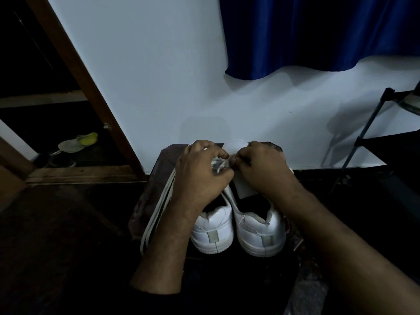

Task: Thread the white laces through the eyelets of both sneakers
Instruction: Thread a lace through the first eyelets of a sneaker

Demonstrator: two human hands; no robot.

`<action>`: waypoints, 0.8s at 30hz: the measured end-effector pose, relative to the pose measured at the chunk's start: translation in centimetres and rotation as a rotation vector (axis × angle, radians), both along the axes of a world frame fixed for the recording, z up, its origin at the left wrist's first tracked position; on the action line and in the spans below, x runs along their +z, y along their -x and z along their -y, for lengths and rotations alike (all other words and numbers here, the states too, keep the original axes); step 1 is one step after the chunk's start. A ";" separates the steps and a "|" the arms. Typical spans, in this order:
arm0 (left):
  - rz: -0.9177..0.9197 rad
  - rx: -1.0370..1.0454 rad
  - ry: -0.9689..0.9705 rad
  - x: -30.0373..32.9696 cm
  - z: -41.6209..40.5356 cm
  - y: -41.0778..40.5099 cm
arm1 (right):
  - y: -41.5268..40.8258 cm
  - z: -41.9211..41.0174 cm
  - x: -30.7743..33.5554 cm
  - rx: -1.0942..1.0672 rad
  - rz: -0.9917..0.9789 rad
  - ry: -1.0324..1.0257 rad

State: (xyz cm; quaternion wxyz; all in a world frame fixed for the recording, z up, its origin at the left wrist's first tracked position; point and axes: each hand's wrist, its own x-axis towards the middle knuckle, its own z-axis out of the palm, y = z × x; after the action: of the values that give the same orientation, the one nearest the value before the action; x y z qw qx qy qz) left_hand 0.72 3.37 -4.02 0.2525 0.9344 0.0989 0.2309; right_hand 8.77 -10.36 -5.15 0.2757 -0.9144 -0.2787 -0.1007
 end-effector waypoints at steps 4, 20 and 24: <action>-0.011 0.023 -0.066 0.4 -0.1 0.2 | -0.3 0.7 0.5 0.145 -0.296 -0.765; -0.003 0.002 -0.016 0.0 0.0 -0.1 | -0.6 1.0 -0.5 0.105 -0.199 -0.266; -0.032 0.002 -0.072 0.5 0.1 0.2 | -0.6 1.2 1.0 0.172 -0.496 -1.030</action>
State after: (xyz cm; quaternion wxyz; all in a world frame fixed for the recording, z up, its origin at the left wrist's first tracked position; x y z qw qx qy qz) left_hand 0.55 3.25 -3.57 0.2169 0.9464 0.0953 0.2195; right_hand 9.35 -11.55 -4.16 0.7494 -0.6327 -0.1942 0.0168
